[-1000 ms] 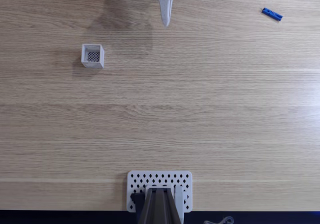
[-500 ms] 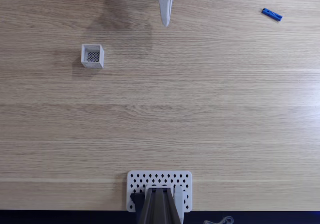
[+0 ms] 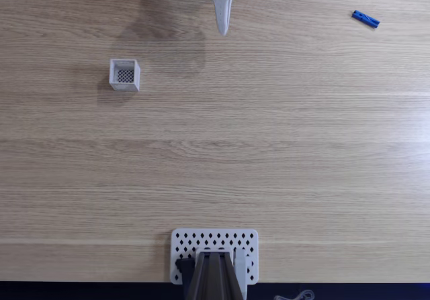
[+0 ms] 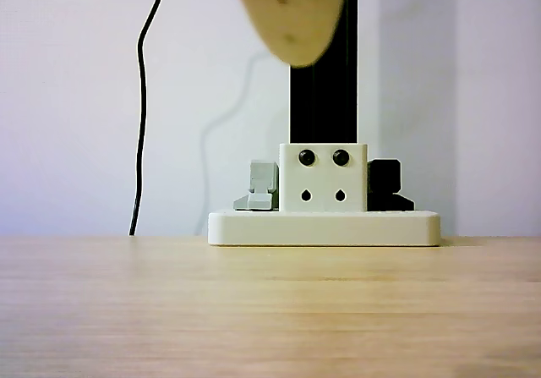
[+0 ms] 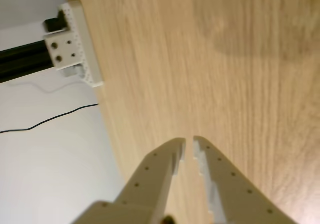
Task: Grasp a peg and put it in the crate.
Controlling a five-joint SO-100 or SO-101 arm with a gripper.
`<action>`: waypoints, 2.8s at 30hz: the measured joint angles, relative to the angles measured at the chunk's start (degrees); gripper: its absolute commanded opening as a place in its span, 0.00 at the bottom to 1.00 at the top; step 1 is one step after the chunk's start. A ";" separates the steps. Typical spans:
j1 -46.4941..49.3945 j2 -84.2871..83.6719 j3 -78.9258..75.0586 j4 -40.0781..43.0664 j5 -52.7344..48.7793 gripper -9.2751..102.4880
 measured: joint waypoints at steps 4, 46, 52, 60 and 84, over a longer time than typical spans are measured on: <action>0.00 -8.17 -0.44 -5.80 -2.20 0.08; -55.46 -64.42 -20.04 -42.01 -105.03 0.08; -60.91 -59.24 -15.29 -42.01 -100.55 0.08; -63.28 -57.30 -11.60 -42.28 -99.93 0.16; -63.28 -85.34 -28.30 -52.47 -99.23 0.20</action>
